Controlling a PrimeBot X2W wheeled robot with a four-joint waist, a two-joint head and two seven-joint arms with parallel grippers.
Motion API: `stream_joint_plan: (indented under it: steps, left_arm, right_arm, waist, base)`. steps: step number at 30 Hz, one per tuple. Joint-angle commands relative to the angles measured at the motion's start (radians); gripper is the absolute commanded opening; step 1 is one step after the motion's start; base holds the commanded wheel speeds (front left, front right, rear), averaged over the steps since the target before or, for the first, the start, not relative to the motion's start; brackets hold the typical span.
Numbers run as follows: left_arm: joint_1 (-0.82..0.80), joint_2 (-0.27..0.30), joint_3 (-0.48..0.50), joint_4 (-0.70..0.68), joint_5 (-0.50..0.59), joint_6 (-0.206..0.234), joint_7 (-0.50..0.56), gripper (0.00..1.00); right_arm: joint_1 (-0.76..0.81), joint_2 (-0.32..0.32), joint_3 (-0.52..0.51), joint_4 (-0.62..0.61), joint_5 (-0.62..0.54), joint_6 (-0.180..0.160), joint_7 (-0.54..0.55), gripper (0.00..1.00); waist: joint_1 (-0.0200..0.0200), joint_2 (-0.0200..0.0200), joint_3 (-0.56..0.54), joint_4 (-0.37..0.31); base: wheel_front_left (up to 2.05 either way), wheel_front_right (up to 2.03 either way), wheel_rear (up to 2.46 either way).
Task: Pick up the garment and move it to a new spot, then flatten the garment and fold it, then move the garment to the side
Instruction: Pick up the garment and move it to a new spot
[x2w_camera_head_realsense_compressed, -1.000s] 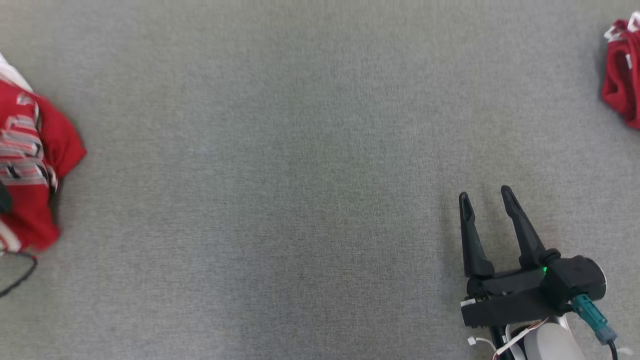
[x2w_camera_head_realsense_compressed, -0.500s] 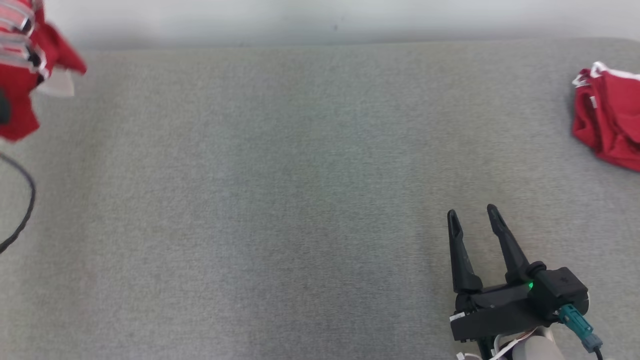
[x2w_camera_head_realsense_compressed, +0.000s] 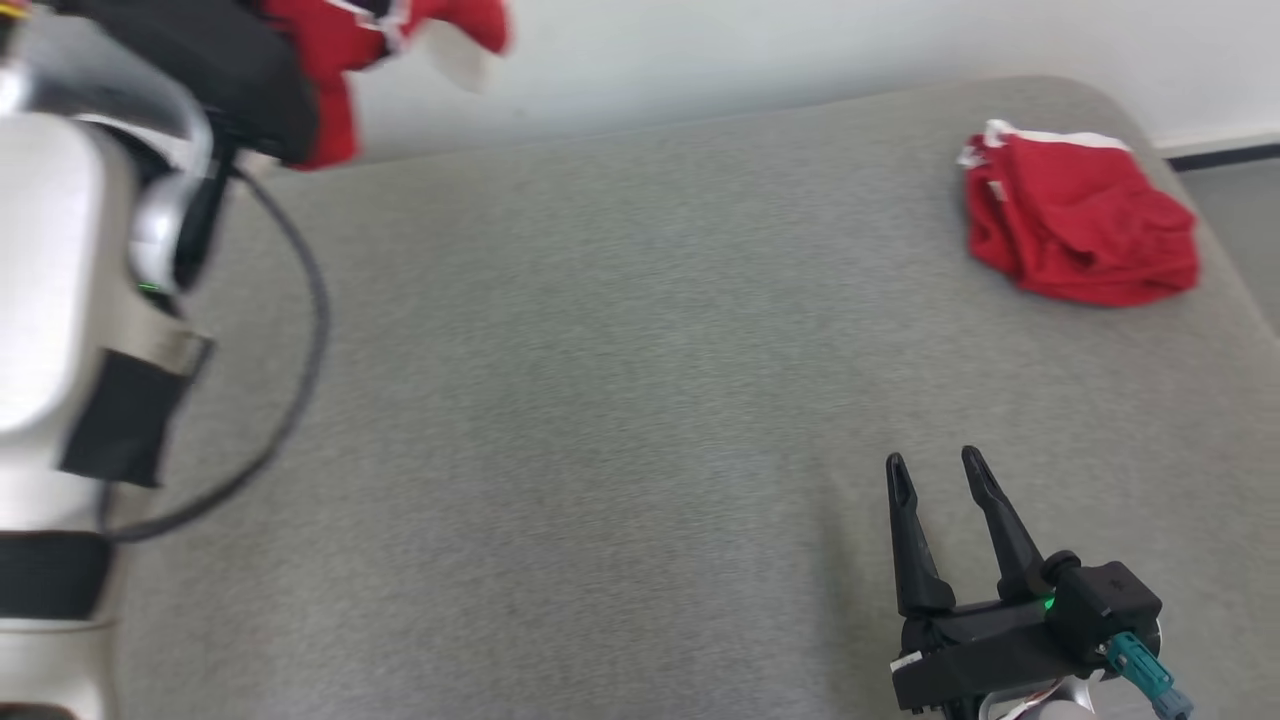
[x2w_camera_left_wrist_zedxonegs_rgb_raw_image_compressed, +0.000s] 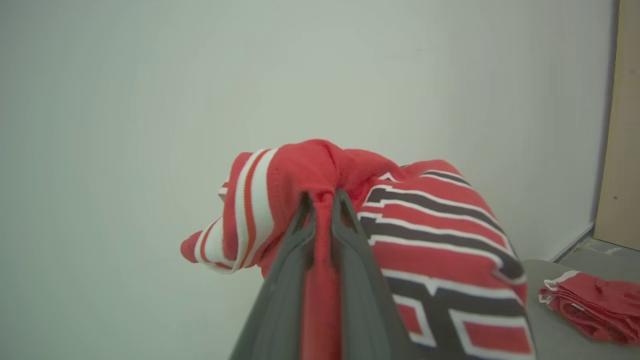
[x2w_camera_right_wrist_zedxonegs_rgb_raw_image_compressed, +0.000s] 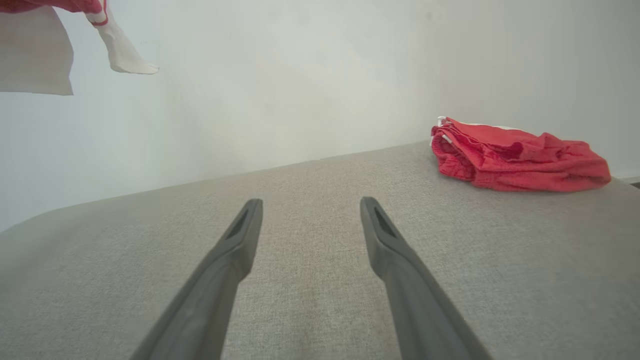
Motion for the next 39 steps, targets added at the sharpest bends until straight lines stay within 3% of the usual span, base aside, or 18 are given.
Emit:
stream_joint_plan:
  steps: [1, 7, 13, 27, 29, 39]
  left_arm:
    - [0.023, -0.014, -0.009, -0.015, -0.004, 0.006, -0.004, 0.0]
    - [0.13, -0.088, -0.073, -0.08, -0.01, 0.023, -0.007, 0.0]
    - [0.267, -0.148, -0.112, -0.092, -0.033, 0.054, -0.027, 0.0]
    - [0.524, -0.189, -0.18, 0.15, -0.044, 0.075, -0.127, 0.0]
    - [0.524, -0.193, -0.197, 0.177, -0.029, 0.071, -0.15, 1.0]
    - [0.494, -0.21, -0.18, 0.151, -0.019, 0.08, -0.293, 1.0]
  right_arm:
    - [0.011, 0.004, 0.003, 0.001, 0.006, -0.003, 0.0, 1.0]
    - [0.031, 0.005, 0.006, -0.01, 0.028, -0.003, 0.0, 1.0]
    - [0.038, 0.005, 0.004, -0.016, 0.039, -0.003, 0.0, 1.0]
    - [0.006, 0.005, 0.023, -0.005, 0.049, -0.003, 0.0, 1.0]
    - [0.001, 0.005, 0.021, -0.005, 0.049, -0.003, 0.0, 1.0]
    - [0.022, 0.005, -0.012, -0.011, 0.03, -0.003, 0.0, 1.0]
  waist:
    - [0.0001, 0.0, -0.032, -0.076]
    - [0.0001, 0.0, -0.044, -0.147]
    - [0.0001, 0.0, -0.029, -0.165]
    - [0.0001, 0.0, 0.003, -0.161]
    - [0.0001, 0.0, 0.005, -0.155]
    - [0.0001, 0.0, -0.032, -0.086]
  base:
    - [0.0, 0.0, 0.0]
    - [0.0, 0.0, 0.0]
    - [0.0, 0.0, 0.0]
    - [0.0, 0.0, 0.0]
    - [0.0, 0.0, 0.0]
    - [0.0, 0.0, 0.0]
